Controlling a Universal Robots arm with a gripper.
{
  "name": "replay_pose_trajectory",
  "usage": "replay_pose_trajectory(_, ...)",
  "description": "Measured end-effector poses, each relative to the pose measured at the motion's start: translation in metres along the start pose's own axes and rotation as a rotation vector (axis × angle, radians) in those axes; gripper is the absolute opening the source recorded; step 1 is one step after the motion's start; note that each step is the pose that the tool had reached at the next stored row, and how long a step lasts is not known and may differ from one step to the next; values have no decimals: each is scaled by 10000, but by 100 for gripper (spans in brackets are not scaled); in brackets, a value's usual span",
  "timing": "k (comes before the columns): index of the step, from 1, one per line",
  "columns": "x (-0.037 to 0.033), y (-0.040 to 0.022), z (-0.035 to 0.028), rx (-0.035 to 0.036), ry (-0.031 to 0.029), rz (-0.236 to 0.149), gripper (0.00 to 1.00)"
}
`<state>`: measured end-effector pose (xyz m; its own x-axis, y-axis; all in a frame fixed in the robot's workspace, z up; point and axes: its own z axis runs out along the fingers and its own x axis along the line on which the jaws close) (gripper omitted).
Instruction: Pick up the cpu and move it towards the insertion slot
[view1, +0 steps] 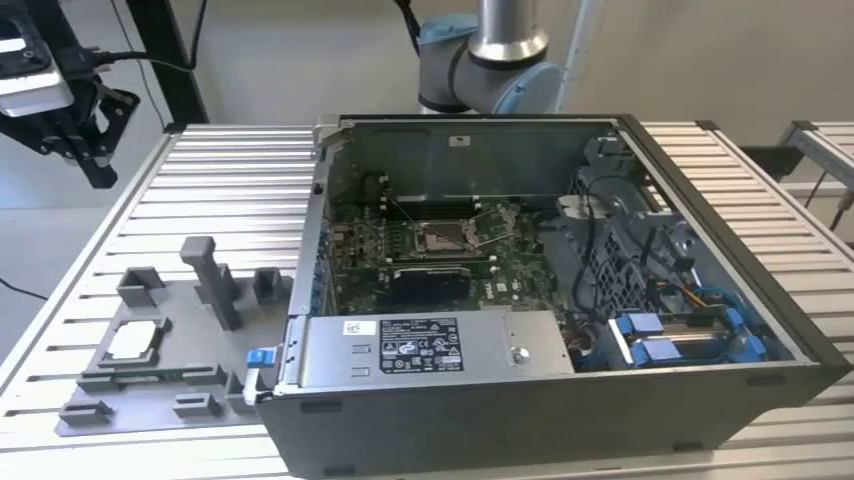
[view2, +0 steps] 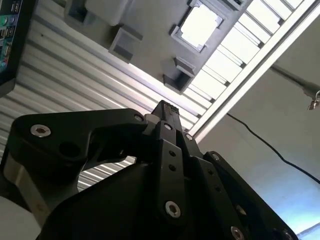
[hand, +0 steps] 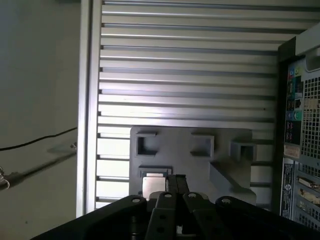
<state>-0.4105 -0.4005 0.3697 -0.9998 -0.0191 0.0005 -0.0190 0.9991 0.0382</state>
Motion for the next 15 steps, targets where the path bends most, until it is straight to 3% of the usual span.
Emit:
replay_pose_trajectory(9,146,-51,-1,0,1,-1,0)
replay_pose_trajectory(12,185,-103,0,-1,0,0,0)
replay_pose_trajectory(15,200,-195,1,-1,0,0,0)
